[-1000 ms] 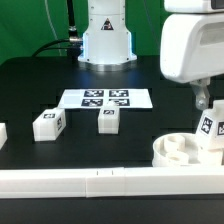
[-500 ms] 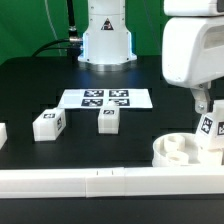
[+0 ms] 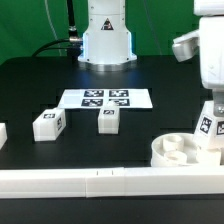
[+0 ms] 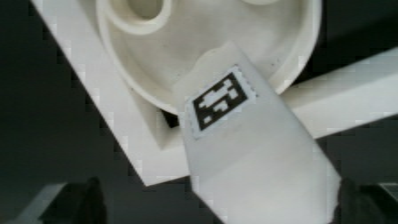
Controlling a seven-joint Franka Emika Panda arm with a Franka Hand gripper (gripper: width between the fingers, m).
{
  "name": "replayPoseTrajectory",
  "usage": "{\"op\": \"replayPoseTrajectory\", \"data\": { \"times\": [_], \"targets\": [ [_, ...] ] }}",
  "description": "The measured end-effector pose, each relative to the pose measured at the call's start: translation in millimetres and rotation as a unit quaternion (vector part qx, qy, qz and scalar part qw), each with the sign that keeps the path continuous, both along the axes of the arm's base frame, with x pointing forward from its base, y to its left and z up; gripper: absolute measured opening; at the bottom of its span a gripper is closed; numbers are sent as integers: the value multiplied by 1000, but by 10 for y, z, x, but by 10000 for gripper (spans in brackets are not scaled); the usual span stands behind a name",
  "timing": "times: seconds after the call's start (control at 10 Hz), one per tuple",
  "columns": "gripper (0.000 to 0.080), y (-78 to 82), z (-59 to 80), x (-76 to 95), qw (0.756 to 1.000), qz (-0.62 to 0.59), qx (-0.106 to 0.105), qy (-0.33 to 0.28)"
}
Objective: Assemble stool
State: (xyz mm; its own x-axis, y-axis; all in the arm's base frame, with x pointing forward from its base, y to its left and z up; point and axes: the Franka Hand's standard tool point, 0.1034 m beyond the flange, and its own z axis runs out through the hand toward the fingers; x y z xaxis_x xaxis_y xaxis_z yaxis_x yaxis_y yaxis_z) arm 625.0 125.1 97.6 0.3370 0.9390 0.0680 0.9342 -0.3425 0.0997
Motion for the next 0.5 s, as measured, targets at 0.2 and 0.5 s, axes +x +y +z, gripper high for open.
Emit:
{"op": "replayPoseTrajectory", "data": {
  "times": [0.2, 0.5],
  "targets": [
    [649, -6, 0, 1, 999, 45, -6, -1],
    [649, -4, 8, 6, 993, 119, -17, -5]
  ]
}}
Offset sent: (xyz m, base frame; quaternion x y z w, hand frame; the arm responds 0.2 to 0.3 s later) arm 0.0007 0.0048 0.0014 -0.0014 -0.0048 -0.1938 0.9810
